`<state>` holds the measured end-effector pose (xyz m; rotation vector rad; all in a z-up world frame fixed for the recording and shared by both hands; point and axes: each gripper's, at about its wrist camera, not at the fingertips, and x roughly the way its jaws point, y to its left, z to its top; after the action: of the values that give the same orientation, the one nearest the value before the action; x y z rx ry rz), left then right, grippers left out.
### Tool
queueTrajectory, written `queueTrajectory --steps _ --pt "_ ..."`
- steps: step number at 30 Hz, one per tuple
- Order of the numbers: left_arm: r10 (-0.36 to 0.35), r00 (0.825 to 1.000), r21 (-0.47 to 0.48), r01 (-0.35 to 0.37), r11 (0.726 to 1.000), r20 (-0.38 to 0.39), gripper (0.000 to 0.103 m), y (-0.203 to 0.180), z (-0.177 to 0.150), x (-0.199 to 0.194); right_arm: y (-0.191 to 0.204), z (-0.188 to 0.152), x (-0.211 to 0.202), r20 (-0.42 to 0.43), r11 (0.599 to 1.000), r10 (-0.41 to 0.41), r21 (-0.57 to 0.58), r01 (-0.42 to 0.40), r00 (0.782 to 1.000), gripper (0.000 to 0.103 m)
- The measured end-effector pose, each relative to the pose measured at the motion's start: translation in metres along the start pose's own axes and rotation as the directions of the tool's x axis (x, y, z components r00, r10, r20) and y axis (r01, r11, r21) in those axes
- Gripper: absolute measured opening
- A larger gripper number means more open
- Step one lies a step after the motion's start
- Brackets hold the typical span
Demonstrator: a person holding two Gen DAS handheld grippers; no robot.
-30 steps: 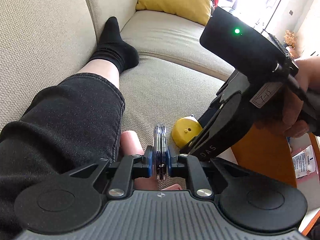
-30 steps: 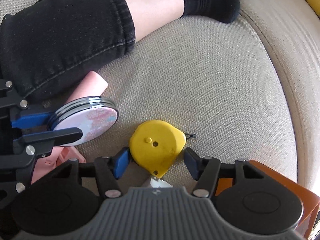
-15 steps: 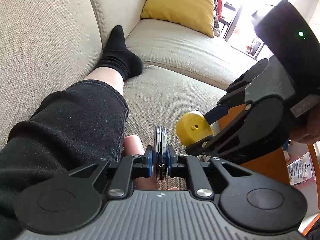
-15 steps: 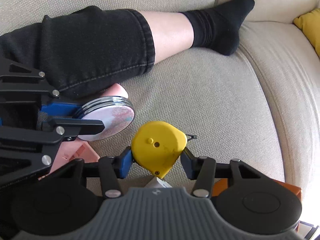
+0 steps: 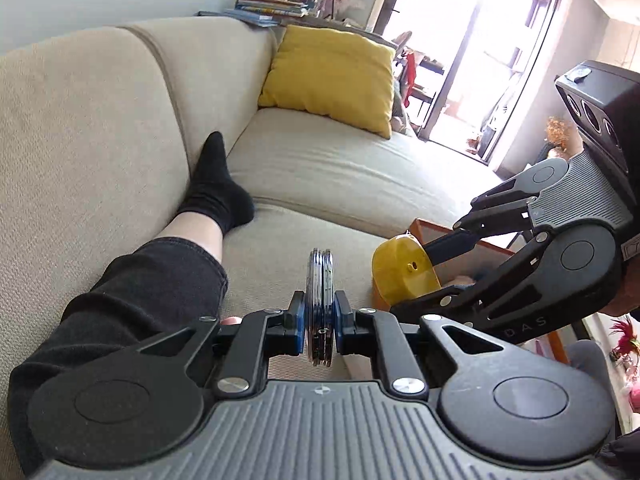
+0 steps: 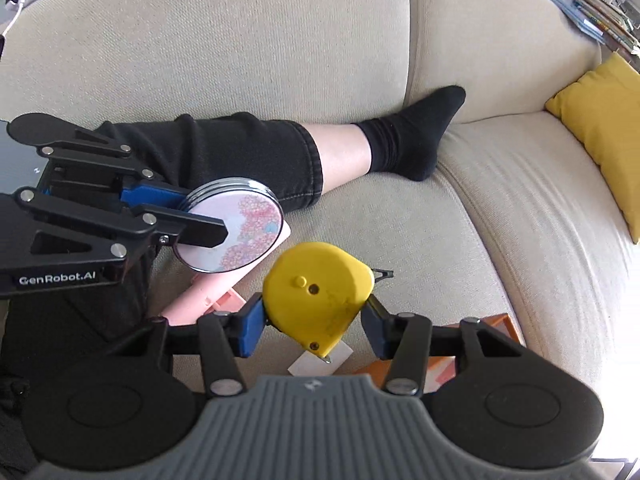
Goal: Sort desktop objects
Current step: 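Carry the mirror and tape measure over the orange box with both tools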
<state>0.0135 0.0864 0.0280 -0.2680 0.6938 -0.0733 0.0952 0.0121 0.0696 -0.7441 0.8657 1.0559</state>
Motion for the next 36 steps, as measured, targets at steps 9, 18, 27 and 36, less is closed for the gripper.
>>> queueTrajectory --steps 9,18,27,36 --pt "-0.135 0.991 0.077 0.133 0.988 0.024 0.015 -0.052 0.006 -0.018 0.000 -0.064 -0.080 0.030 0.996 -0.073 0.054 0.071 0.997 0.054" --pt "-0.217 0.975 0.175 0.223 0.959 -0.053 0.015 -0.096 -0.002 0.020 0.003 -0.130 -0.097 -0.033 0.998 -0.030 0.056 0.032 0.999 0.054" --pt "-0.251 0.955 0.224 0.282 0.933 -0.156 0.015 -0.116 -0.018 0.047 0.002 -0.176 -0.060 -0.161 0.973 0.134 0.209 -0.099 0.978 0.054" --pt "-0.229 0.962 0.205 0.256 0.945 -0.148 0.015 -0.109 -0.012 0.053 -0.002 -0.163 -0.052 -0.110 0.959 0.196 0.230 -0.167 0.975 0.054"
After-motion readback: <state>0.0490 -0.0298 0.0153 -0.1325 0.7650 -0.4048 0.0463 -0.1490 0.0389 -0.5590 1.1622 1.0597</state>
